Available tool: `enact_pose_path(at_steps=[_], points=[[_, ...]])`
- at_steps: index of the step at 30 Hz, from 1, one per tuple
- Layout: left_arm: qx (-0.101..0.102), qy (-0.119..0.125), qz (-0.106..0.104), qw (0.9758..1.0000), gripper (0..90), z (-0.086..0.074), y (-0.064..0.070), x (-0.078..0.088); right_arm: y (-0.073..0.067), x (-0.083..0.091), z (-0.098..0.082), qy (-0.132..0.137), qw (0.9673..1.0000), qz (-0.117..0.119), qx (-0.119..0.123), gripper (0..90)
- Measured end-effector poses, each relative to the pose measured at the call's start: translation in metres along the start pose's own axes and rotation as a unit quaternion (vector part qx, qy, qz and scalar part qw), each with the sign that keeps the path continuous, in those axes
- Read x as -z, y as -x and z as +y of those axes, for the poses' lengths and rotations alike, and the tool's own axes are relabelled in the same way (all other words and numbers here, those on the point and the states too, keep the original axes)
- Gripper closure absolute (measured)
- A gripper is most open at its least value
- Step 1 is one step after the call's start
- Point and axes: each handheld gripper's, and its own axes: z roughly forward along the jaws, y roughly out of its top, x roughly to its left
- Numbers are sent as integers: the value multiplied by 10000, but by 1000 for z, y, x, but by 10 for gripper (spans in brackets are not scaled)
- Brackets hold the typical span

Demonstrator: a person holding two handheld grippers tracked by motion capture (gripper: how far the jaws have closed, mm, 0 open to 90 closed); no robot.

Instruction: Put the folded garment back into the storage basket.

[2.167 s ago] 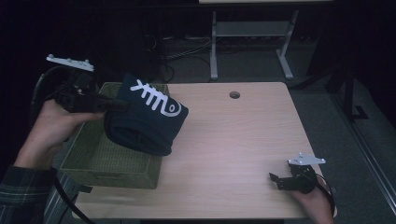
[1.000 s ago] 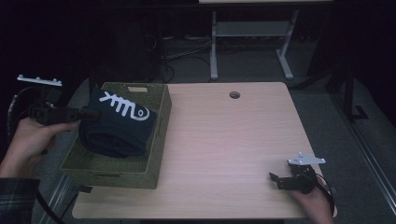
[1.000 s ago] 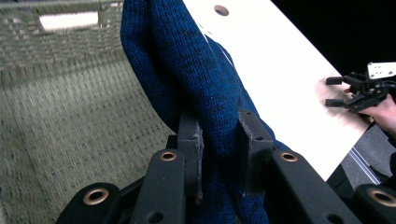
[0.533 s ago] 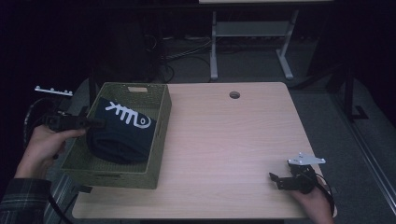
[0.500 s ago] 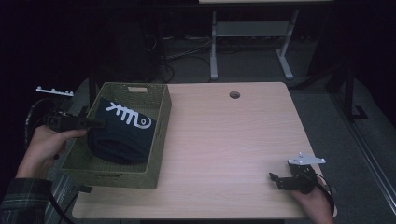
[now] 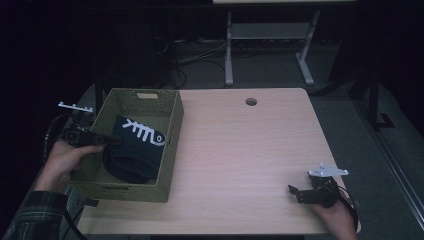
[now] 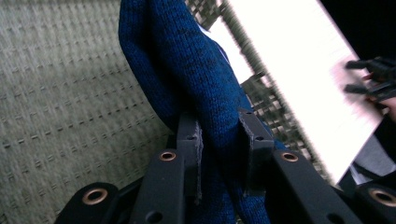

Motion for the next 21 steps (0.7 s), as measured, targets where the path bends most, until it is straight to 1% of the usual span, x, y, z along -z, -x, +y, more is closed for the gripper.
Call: enact_pose_path(at_steps=[1,2,3,4,6,7,8,10,11,12,16,21], points=[[-6,-71,88,9999,729,-1,-2,-2,0,0,0,4,10000,-6,7,98],[-44,-186,248,9995,726,-2,-6,-7,0,0,0,7,10000,-6,8,97],[-59,-216,301,9993,724,-3,-8,-9,0,0,0,9,10000,-5,15,98],[-59,-216,301,9993,722,-3,-8,-9,0,0,0,9,10000,-4,12,97],[-72,-254,452,9986,719,-5,-12,-11,0,0,0,8,10000,-5,13,97],[-95,-316,547,9980,716,-6,-15,-12,0,0,0,8,10000,-4,9,97],[-82,-322,634,9974,710,-7,-16,-14,0,0,0,7,10000,-4,10,97],[-134,-442,792,9958,698,-8,-20,-16,0,0,0,12,10000,-3,17,97],[-129,-509,990,9937,686,-11,-23,-19,0,0,0,12,10000,-2,18,97],[-129,-509,990,9937,679,-11,-23,-19,0,0,0,12,10000,-2,18,97],[-182,-676,1327,9887,649,-14,-26,-25,0,0,0,13,10000,-2,18,97],[-164,-761,1536,9851,595,-16,-30,-28,0,0,0,12,10000,-2,19,97]])
